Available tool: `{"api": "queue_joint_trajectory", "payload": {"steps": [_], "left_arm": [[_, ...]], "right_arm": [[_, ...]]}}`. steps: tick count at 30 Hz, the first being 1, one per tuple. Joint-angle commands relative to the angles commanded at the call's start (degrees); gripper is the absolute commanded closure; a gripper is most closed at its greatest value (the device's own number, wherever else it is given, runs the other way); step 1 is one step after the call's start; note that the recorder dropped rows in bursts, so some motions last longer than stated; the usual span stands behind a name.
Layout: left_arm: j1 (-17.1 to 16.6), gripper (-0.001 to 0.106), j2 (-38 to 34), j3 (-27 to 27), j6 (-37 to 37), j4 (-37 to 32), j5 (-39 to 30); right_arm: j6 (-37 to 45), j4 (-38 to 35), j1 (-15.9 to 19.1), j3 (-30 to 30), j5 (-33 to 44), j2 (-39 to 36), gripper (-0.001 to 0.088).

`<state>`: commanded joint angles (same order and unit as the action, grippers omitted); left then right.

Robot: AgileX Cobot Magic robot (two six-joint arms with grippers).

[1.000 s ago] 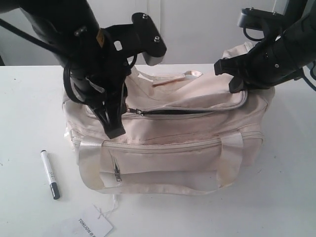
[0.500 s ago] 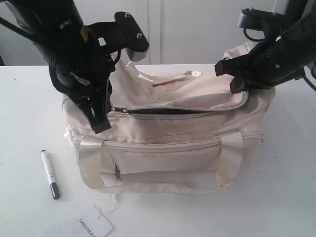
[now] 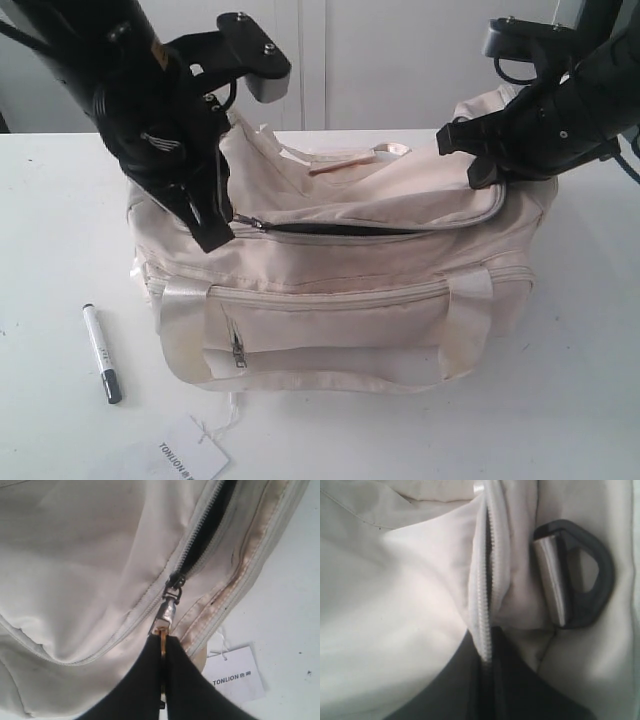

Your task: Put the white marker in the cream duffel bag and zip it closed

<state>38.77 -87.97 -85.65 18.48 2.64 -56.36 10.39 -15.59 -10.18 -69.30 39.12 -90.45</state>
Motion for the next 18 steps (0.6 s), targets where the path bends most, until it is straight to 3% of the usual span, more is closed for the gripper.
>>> {"api": "queue_joint_trajectory", "payload": {"steps": [5,13,18], "left_arm": [[-2.1,0.105,0.0,0.0,1.4,3.7,1.0],[-2.1,0.105,0.0,0.3,2.6,3.9,0.4],[-2.1,0.105,1.2,6.1,3.5,2.8,2.7]], "right_arm": [[0.0,0.0,0.0,0.0,0.0,0.0,0.0868],[-0.1,0.2,0.0,0.0,-0.1,0.0,0.0868],[-0.3,0.2,0.0,0.0,-0.4,0.0,0.0868]]}}
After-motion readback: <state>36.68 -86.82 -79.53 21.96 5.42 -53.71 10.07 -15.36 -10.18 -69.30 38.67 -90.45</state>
